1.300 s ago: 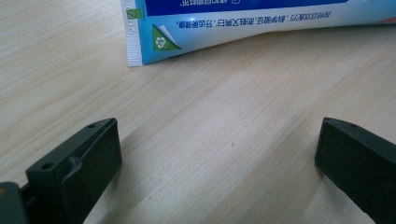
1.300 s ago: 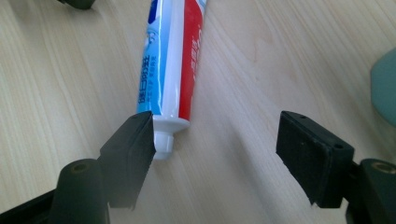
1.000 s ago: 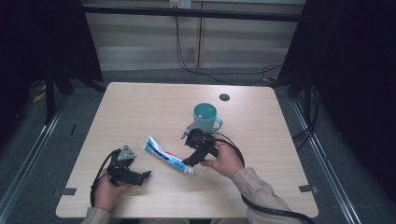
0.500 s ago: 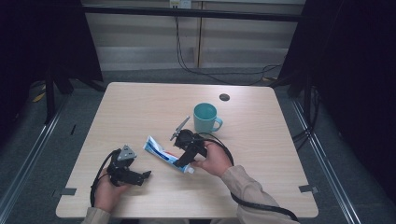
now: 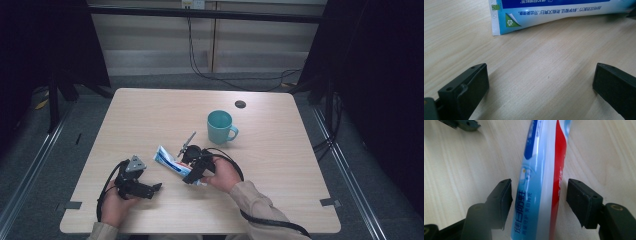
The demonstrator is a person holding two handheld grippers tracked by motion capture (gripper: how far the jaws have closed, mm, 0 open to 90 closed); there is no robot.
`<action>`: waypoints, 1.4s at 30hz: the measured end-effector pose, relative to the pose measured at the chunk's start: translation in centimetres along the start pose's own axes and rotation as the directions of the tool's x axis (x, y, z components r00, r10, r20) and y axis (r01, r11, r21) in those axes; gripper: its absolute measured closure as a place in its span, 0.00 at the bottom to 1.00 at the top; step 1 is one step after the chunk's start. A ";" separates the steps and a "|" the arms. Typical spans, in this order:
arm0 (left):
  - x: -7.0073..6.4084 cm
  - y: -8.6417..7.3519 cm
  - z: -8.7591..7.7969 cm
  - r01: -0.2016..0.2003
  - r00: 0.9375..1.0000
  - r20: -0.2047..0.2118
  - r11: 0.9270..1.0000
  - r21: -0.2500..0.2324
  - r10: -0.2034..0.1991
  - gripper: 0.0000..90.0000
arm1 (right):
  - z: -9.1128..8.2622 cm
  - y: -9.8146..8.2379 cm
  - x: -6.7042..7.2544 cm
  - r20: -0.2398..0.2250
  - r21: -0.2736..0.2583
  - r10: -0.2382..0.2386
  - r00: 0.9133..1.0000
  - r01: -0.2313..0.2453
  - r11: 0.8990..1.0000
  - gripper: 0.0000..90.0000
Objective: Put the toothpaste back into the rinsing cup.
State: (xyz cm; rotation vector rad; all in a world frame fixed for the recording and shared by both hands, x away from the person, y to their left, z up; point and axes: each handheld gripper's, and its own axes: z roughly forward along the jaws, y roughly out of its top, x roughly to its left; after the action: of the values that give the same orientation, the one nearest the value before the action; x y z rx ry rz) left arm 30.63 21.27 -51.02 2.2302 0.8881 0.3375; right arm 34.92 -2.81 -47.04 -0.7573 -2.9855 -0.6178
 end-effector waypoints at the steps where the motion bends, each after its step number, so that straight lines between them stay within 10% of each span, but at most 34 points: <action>1: 0.0 0.0 0.0 0.000 1.000 0.000 1.000 0.000 0.000 0.00 | 0.2 -0.1 -0.1 -0.004 0.005 -0.003 1.000 0.003 1.000 0.43; 10: 0.0 0.0 0.0 -0.001 1.000 -0.004 1.000 -0.001 0.001 0.00 | -0.4 -0.6 -0.3 0.041 0.027 -0.026 0.999 0.025 0.999 0.77; 19: 0.0 0.4 -0.6 0.041 0.999 -0.034 0.999 -0.005 -0.041 0.17 | -2.4 -2.2 -1.2 0.064 -0.060 0.031 0.998 -0.027 0.998 0.81; 27: -0.5 2.1 -1.3 0.077 0.996 0.042 0.995 -0.070 -0.074 0.23 | -5.4 -4.2 -1.9 0.090 -0.138 0.059 0.994 -0.046 0.989 0.81; 30: -0.5 3.0 -1.1 0.121 0.988 0.110 0.987 -0.103 -0.110 0.23 | -6.0 -4.8 -2.0 0.098 -0.155 0.068 0.993 -0.052 0.986 0.81; 35: -0.4 4.3 -0.4 0.214 0.954 0.240 0.968 -0.134 -0.178 0.26 | -6.5 -5.5 -2.1 0.098 -0.190 0.077 0.992 -0.057 0.980 0.81; 42: -0.9 6.4 0.6 0.220 0.944 0.284 0.962 -0.162 -0.168 0.27 | -7.1 -6.1 -2.3 0.092 -0.226 0.094 0.991 -0.072 0.971 0.81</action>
State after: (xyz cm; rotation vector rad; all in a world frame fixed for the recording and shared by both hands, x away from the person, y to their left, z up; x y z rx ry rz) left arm 33.45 17.06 -46.94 1.9344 0.8797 0.0236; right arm 33.49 -11.41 -42.96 -0.9486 -2.9888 -0.9492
